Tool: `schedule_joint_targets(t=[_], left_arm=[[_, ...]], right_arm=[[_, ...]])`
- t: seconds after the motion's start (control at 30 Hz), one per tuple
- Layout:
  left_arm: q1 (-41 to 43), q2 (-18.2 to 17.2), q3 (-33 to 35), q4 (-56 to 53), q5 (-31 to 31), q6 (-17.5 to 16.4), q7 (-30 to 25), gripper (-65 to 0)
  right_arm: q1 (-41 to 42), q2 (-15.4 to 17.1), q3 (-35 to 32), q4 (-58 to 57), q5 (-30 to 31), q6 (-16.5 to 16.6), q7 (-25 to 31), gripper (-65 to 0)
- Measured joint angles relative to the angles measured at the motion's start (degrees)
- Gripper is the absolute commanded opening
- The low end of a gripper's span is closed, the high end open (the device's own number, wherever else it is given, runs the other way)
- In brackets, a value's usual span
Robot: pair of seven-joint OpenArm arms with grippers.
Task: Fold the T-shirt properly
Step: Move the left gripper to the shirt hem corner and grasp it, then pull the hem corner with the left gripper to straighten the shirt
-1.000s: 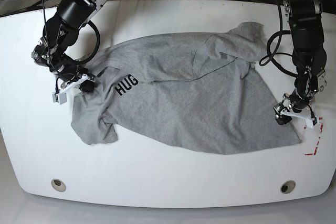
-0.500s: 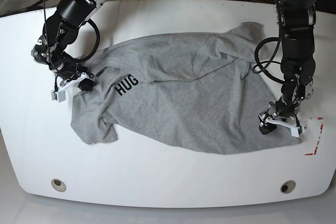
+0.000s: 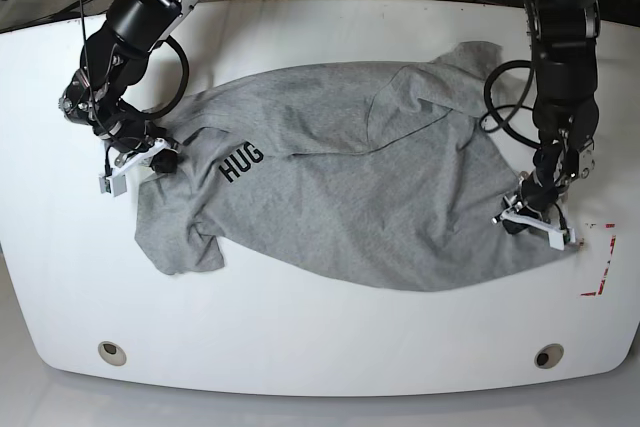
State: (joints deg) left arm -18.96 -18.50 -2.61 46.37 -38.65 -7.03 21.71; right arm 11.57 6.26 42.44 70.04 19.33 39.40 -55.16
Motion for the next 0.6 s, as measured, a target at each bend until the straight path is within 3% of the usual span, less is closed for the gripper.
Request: schedule_joint_targets(t=[0.27,0.37,0.5,0.6], left_arm=[[10.69,-3.63,0.2,23.12,1.75,1.38,5.88,-65.0],[11.54,-4.11,0.0,30.77,1.51,1.03,6.84,-65.0],[12.46,-5.88,0.5,39.26,4.17,0.66,13.25,-65.0],[11.67,-6.43,-4.5,47.32,5.66,0.61,16.92,-65.0]], right_arm=[[2.62,2.4,-3.5,4.35,0.17,0.09,-0.9,-65.0],[5.75,4.02,-7.34,4.81,-0.72,-0.04,-1.81,-65.0],[10.34,5.84,-12.41,3.91,0.46,0.07,-1.77,-65.0],[14.78,6.32,-13.33,3.26,-0.02,0.33,-2.64,-65.0]])
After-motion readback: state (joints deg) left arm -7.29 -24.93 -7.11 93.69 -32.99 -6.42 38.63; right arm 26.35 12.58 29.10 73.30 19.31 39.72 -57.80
